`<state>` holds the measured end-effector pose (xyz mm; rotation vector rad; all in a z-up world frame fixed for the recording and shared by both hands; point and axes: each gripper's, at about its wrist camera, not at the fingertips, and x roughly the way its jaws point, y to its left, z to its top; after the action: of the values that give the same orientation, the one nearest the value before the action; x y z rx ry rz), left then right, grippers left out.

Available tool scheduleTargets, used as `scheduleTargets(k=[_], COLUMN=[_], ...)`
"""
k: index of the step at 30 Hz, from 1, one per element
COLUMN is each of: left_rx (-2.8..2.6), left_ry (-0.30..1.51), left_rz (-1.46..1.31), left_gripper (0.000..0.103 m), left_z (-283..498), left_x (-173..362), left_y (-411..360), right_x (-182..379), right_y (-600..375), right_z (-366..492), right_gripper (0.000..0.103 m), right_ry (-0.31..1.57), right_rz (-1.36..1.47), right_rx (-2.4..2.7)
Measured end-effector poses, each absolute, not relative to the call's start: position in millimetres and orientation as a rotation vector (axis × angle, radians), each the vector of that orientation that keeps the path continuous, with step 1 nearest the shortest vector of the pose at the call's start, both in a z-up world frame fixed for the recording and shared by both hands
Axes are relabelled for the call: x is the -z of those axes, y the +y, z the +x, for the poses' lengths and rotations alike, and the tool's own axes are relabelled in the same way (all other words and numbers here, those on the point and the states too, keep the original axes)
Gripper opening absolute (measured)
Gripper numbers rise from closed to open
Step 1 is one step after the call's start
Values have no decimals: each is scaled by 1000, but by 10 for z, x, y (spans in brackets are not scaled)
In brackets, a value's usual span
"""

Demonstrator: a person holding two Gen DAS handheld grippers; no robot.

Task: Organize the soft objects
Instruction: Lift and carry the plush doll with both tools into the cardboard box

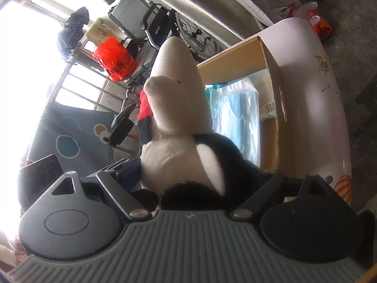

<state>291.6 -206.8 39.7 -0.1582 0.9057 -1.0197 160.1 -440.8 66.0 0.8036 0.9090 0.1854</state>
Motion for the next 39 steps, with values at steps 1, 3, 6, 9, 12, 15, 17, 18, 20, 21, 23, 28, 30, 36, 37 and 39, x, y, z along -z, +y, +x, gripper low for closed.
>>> scheduleTargets(k=[1, 3, 6, 9, 12, 15, 17, 18, 20, 21, 23, 28, 30, 36, 37, 39], left_rx=[1018, 1011, 1000, 996, 989, 988, 986, 983, 964, 950, 940, 925, 919, 928, 922, 911], left_ry=[918, 945, 991, 1017, 1033, 1048, 1067, 1079, 1097, 1099, 1100, 1154, 1173, 1192, 1180, 1142], left_rz=[-171, -203, -257, -307, -336, -374, -400, -415, -442, -452, -463, -488, -497, -525, -526, -531], left_gripper=[103, 103, 103, 103, 103, 103, 103, 103, 103, 103, 102, 102, 102, 99, 99, 99], left_z=[3041, 3254, 3497, 3652, 3755, 3817, 3847, 3871, 3920, 3938, 3941, 3971, 3978, 3957, 3949, 3919], left_x=[-339, -206, 5, 207, 354, 446, 491, 508, 548, 563, 577, 737, 787, 818, 793, 707], left_y=[-2117, -2187, -2276, -2348, -2389, -2365, -2312, -2281, -2194, -2146, -2069, -1985, -2005, -1946, -1914, -1800], right_x=[-616, -503, -330, -178, -62, 42, 46, 37, 16, 2, -53, -110, -99, -57, -75, -124], right_y=[-4477, -4578, -4705, -4780, -4826, -4847, -4804, -4780, -4725, -4696, -4627, -4386, -4332, -4311, -4318, -4330], right_z=[1745, 2026, 2393, 2642, 2731, 2802, 2799, 2815, 2837, 2848, 2855, 2915, 2924, 2840, 2805, 2739], right_gripper=[89, 89, 89, 88, 88, 89, 89, 89, 89, 88, 88, 84, 78, 61, 60, 60], right_ry=[917, 937, 962, 978, 987, 989, 983, 980, 973, 967, 952, 957, 965, 980, 969, 949], right_rz=[811, 823, 821, 805, 787, 792, 780, 770, 746, 730, 689, 564, 542, 543, 551, 560], right_rx=[-173, -146, -99, -48, -4, 19, 30, 33, 38, 38, 41, 42, 48, 51, 53, 49])
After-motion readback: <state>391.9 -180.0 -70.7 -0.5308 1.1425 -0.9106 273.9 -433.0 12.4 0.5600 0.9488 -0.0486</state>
